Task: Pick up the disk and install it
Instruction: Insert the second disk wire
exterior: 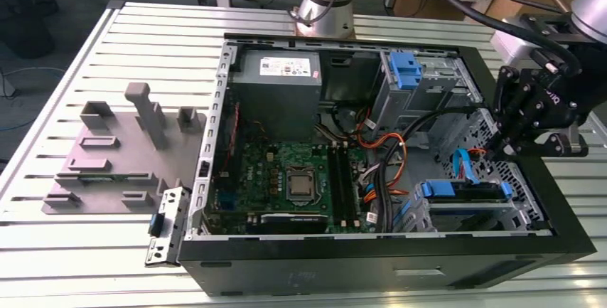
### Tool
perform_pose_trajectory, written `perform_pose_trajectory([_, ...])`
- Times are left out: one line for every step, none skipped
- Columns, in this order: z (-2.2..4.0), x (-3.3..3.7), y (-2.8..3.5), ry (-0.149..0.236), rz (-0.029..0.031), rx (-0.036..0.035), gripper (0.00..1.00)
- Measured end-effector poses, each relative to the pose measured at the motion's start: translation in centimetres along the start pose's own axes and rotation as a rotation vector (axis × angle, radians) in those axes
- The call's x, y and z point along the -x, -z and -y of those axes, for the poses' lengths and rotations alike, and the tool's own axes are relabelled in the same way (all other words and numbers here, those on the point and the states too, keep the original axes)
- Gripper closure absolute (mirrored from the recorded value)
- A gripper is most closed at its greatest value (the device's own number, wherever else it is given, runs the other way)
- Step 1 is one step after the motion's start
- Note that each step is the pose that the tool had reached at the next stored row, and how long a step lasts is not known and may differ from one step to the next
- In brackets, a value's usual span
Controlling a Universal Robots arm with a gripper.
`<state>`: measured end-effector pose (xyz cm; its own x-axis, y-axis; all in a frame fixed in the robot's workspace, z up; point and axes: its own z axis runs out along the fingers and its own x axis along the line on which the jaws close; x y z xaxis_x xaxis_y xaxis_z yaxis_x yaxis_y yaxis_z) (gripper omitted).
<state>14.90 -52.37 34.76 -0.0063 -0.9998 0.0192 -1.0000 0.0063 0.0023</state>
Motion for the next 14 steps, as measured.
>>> perform_pose_trajectory([-0.25,-0.02,0.0,0.0,0.0,-0.0025,0.81])
perform_pose_trajectory([-0.47,-0.11,0.0,0.0,-0.0001,-0.0044,0.81])
perform_pose_trajectory([-0.65,-0.24,0.0,0.0,-0.0001,-0.0054,0.81])
perform_pose_trajectory([-0.78,-0.4,-0.01,0.001,0.0,-0.006,0.81])
perform_pose_trajectory([-0.9,-0.61,-0.01,0.001,-0.0001,-0.0062,0.81])
perform_pose_trajectory([-0.98,-0.86,-0.02,0.001,-0.0001,-0.0063,0.81])
perform_pose_trajectory([-1.03,-1.15,-0.04,0.001,0.0001,-0.0063,0.81])
perform_pose_trajectory([-1.04,-1.46,-0.05,0.001,0.0,-0.0063,0.81])
perform_pose_trajectory([-1.04,-1.76,-0.06,0.002,-0.0002,-0.0063,0.81])
perform_pose_trajectory([-1.04,-2.07,-0.08,0.002,-0.0001,-0.0063,0.81])
perform_pose_trajectory([-1.05,-2.35,-0.11,0.001,0.0,-0.0063,0.81])
perform_pose_trajectory([-1.04,-2.59,-0.14,0.001,0.0,-0.0063,0.81])
perform_pose_trajectory([-1.04,-2.82,-0.18,0.001,-0.0001,-0.0063,0.81])
perform_pose_trajectory([-1.04,-3.0,-0.23,0.001,-0.0001,-0.0063,0.81])
